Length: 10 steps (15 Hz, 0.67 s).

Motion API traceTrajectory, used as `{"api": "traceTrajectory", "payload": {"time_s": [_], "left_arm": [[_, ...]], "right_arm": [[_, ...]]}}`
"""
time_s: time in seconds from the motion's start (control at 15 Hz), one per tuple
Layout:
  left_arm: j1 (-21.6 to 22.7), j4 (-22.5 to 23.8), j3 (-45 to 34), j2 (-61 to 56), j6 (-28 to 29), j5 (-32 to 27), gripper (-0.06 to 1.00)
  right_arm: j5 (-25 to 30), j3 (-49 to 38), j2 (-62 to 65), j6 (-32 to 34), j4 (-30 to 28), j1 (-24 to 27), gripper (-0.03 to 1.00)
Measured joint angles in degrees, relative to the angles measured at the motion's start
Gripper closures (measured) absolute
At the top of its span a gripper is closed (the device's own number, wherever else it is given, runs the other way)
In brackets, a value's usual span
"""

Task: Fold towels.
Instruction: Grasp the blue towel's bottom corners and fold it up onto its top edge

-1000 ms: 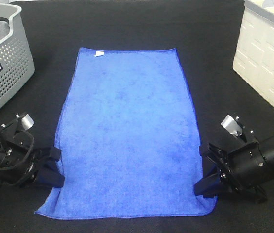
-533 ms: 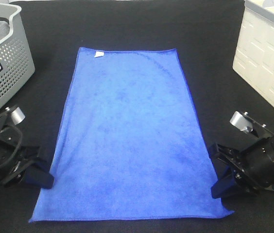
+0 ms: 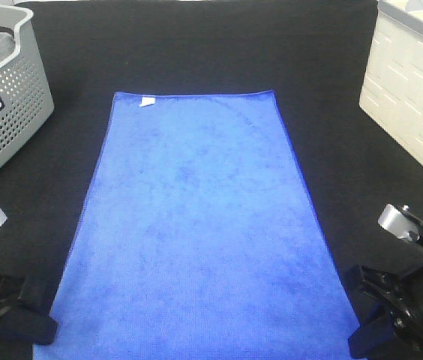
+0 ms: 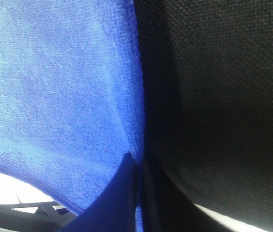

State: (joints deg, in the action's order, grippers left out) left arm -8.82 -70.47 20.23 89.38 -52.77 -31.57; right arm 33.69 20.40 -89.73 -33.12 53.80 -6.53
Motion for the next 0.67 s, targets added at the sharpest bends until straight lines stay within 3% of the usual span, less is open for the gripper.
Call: {"api": "traceTrajectory", "payload": {"time_s": [0.27,0.47,0.67], "left_arm": [[0.0,-0.29,2.92,0.17,0.11,0.63,0.94],[0.0,1.83,14.73,4.47,3.55,0.69,0.94],[0.0,11.0,31.63,13.29,12.89,0.52,0.94]], "right_arm": [[0.23,4.07,0.11,-0.17,-1.49,0.0,0.97],[3.78,18.56,-4.76,0.52,-2.92,0.0,0.97],[7.68,37.76,-13.75,6.42,-8.59,0.0,0.97]]}}
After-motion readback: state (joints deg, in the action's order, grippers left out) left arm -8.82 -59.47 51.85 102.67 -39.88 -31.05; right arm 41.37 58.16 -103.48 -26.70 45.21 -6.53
